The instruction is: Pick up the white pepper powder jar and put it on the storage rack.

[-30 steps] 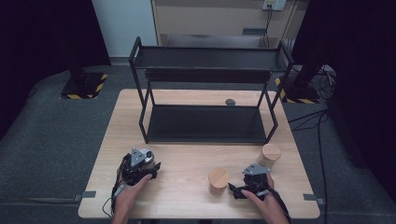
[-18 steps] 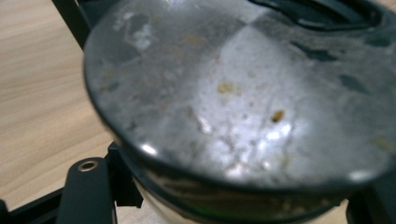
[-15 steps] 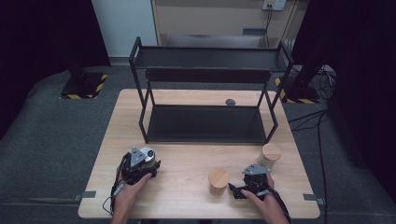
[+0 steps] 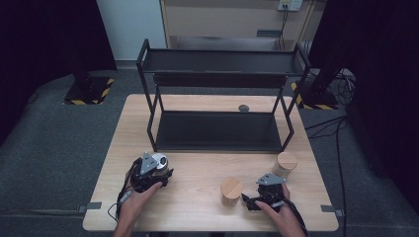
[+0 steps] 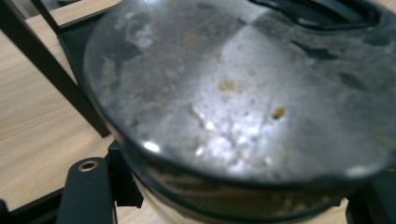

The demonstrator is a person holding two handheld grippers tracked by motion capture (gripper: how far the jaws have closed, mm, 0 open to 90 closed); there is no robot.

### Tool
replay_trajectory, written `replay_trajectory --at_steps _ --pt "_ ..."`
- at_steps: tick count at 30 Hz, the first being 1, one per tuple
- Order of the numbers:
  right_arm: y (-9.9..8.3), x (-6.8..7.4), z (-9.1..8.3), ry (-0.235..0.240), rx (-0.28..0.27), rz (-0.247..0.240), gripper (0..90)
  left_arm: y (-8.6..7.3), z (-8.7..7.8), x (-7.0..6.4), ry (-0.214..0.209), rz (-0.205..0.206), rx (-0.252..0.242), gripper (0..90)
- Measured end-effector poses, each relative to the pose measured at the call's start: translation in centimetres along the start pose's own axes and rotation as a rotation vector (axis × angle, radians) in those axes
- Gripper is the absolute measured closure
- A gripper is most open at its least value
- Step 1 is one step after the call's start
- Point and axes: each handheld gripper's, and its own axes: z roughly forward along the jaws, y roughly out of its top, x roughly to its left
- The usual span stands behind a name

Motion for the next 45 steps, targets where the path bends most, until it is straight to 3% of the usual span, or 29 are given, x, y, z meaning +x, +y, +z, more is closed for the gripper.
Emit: replay_trajectory --at_steps 14,45 --pt "0.0 0.0 0.0 0.0 0.0 0.0 0.7 1.6 1.5 0.1 -0.044 0.053 0.0 28.7" --pt "0.0 0.0 0.0 -0.001 0.0 0.0 0.7 4.8 3.8 0.2 -0.058 0.085 0.001 28.7"
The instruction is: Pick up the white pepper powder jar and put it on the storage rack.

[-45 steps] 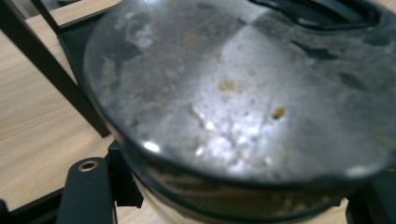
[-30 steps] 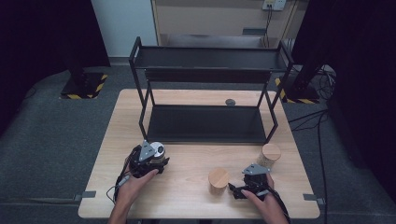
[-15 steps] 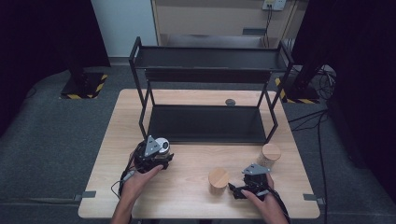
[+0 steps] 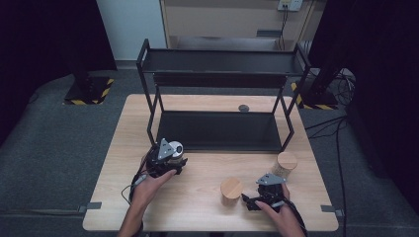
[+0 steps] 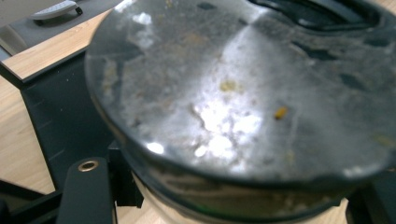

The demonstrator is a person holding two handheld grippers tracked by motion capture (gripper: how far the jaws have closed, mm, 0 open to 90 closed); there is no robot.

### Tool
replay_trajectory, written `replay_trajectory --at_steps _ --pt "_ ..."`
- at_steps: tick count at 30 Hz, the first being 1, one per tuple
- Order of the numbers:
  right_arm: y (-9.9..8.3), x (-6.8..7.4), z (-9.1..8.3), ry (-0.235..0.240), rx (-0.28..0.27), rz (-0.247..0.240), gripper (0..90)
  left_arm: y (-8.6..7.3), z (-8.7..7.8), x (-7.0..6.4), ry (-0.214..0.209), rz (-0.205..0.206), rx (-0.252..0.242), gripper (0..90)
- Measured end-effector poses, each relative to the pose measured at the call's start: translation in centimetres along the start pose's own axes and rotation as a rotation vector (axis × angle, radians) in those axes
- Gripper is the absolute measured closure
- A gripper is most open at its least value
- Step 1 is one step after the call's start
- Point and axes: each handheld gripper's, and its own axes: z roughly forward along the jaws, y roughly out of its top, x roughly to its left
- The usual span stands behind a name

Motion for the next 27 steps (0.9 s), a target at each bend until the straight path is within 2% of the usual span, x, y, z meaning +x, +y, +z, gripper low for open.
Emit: replay_trajectory --at_steps 16,27 --pt "0.0 0.0 0.0 0.001 0.0 0.0 0.7 2.7 2.5 1.0 -0.013 0.026 0.012 28.7" --pt "0.0 0.0 0.0 0.001 0.0 0.0 0.7 4.0 4.0 1.7 -0.006 0.021 0.01 28.7"
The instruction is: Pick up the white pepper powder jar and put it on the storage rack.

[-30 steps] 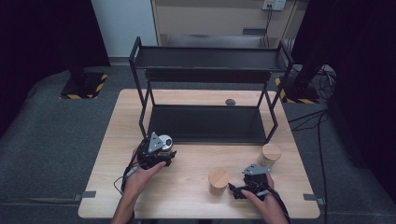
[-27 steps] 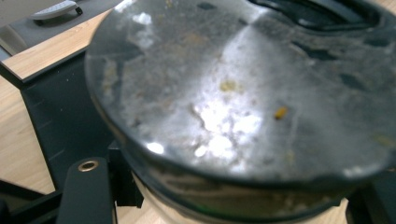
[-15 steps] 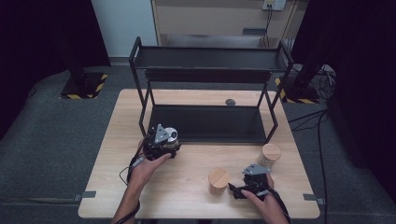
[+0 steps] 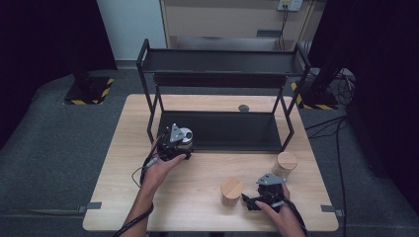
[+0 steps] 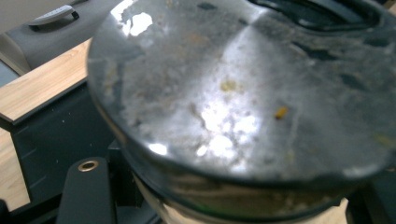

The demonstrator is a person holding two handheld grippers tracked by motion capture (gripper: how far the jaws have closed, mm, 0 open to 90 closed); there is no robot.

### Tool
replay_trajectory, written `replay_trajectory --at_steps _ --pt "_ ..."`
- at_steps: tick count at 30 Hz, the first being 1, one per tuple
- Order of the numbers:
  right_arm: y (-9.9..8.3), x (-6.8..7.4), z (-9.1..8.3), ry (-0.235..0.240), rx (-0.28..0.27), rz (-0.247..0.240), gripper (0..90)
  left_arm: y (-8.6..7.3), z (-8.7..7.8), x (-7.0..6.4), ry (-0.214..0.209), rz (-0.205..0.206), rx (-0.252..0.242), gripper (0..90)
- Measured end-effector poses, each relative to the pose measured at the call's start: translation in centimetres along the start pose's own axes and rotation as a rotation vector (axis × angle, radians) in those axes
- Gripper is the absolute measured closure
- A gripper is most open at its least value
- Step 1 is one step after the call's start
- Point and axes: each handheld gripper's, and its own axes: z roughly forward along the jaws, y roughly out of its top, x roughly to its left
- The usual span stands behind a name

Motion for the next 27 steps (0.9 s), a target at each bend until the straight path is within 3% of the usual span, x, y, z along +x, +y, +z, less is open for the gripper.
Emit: replay_trajectory --at_steps 4,27 --pt "0.0 0.0 0.0 0.0 0.0 0.0 0.7 0.4 0.7 0.3 0.0 -0.018 -0.009 28.7" --pt "0.0 -0.1 0.0 0.003 0.0 0.0 0.7 2.2 3.6 1.2 0.012 -0.027 -0.012 28.7"
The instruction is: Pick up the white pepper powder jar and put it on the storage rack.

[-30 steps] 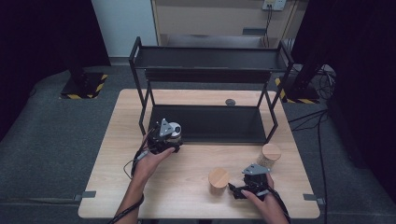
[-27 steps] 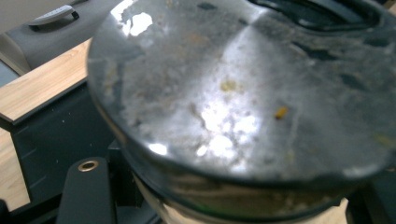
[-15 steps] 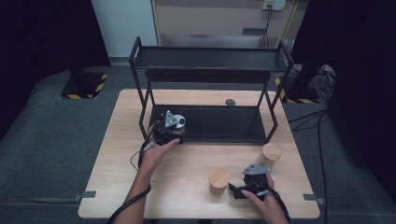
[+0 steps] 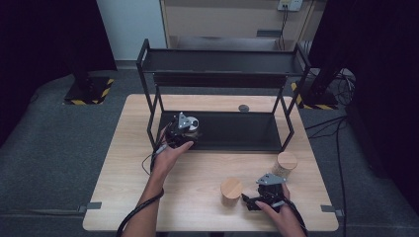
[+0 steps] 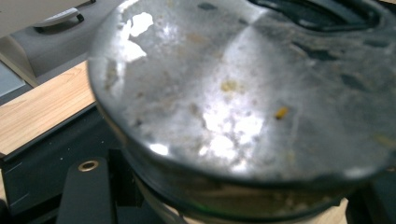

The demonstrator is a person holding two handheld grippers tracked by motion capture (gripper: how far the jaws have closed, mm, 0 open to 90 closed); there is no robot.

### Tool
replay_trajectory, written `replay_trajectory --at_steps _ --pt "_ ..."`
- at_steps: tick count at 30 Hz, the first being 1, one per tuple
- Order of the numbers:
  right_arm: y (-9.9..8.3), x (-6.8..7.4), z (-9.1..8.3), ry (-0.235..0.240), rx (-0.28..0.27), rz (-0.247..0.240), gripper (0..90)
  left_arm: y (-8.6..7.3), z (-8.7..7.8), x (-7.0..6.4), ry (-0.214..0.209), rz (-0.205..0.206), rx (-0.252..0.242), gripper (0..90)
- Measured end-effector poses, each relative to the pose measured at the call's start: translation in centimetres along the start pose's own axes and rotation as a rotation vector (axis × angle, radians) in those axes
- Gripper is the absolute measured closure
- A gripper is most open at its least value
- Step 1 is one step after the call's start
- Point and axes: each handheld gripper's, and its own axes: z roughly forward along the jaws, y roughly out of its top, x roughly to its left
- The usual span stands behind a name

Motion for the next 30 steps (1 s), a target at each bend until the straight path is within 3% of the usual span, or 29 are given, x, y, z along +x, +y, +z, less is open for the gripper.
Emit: replay_trajectory --at_steps 30 --pt "0.0 0.0 0.0 0.001 0.001 0.0 0.7 0.7 2.5 0.8 -0.003 -0.001 0.017 28.7"
